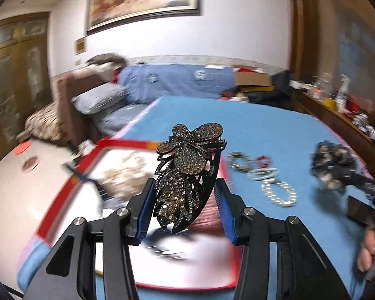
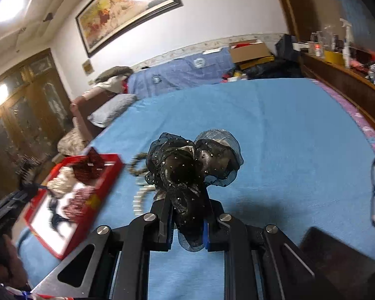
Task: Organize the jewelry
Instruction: 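Carry the black scrunchie and rhinestone clip over the red box, then lower the scrunchie and clip into the box and open both tools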
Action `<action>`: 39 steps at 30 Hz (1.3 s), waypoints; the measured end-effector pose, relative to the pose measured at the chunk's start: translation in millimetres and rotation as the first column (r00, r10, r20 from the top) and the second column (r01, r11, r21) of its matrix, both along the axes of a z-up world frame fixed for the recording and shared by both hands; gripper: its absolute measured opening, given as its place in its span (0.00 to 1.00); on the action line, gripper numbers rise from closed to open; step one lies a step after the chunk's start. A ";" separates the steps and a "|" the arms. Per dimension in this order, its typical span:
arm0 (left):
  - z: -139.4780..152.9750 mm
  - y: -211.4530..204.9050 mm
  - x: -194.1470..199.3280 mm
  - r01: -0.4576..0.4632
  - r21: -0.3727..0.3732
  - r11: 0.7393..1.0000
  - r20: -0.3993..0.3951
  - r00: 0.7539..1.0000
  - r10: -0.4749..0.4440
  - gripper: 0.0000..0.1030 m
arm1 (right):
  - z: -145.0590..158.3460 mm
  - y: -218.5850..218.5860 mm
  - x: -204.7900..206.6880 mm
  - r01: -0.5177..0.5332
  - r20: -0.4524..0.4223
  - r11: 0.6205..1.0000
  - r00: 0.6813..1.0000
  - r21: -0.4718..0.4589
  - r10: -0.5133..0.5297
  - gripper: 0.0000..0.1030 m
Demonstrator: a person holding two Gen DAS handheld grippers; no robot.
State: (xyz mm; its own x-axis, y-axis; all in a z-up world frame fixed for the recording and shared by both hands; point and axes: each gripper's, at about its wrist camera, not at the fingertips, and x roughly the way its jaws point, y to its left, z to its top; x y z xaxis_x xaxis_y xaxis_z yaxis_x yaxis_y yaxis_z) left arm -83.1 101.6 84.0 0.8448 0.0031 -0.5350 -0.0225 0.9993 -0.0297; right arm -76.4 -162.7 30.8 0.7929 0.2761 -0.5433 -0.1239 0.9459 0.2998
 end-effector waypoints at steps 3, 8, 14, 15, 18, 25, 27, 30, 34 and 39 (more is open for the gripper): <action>-9.1 29.1 1.2 -0.063 -0.017 0.998 -0.026 0.998 0.063 0.45 | 6.7 36.6 0.9 -0.084 0.004 0.995 0.996 0.047 0.084 0.18; -17.8 59.8 2.6 -0.131 -0.025 0.991 -0.033 0.991 0.130 0.45 | 21.9 104.6 5.3 -0.214 0.039 0.975 0.976 0.061 0.212 0.18; -30.1 78.4 13.0 -0.176 -0.037 0.984 -0.063 0.983 0.173 0.45 | 19.3 182.8 27.1 -0.303 0.007 0.952 0.953 0.035 0.303 0.18; -33.8 80.9 15.7 -0.187 -0.033 0.982 -0.073 0.980 0.185 0.45 | 17.0 190.3 30.3 -0.314 0.000 0.949 0.949 0.037 0.314 0.18; -38.9 84.5 20.3 -0.188 -0.048 0.981 -0.100 0.978 0.183 0.45 | 5.5 212.8 40.2 -0.331 -0.028 0.943 0.943 0.022 0.331 0.18; -43.2 88.6 29.3 -0.237 -0.047 0.970 -0.126 0.965 0.229 0.45 | -10.9 220.2 48.5 -0.363 -0.059 0.932 0.930 0.004 0.363 0.19; -44.3 88.9 30.4 -0.246 -0.042 0.968 -0.133 0.962 0.239 0.45 | -13.4 222.0 51.1 -0.366 -0.066 0.930 0.929 -0.007 0.365 0.19; -44.8 85.6 32.6 -0.254 -0.033 0.967 -0.139 0.959 0.248 0.45 | -17.6 223.3 54.4 -0.364 -0.083 0.931 0.929 -0.014 0.362 0.19; -44.9 84.4 31.7 -0.254 -0.030 0.967 -0.141 0.959 0.248 0.45 | -21.2 226.0 60.4 -0.353 -0.103 0.935 0.931 -0.023 0.349 0.19; -46.1 86.1 32.0 -0.255 -0.033 0.966 -0.146 0.958 0.248 0.45 | -25.0 229.0 61.6 -0.361 -0.117 0.932 0.927 -0.034 0.355 0.19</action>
State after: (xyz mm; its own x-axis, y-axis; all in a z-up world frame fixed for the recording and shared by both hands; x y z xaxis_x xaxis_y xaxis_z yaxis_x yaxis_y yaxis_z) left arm -51.1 187.7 37.8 0.7369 0.1757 -0.6528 -0.2808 0.9580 -0.0591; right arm -14.8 66.3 5.8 0.5831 0.4988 -0.6413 -0.4278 0.8595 0.2796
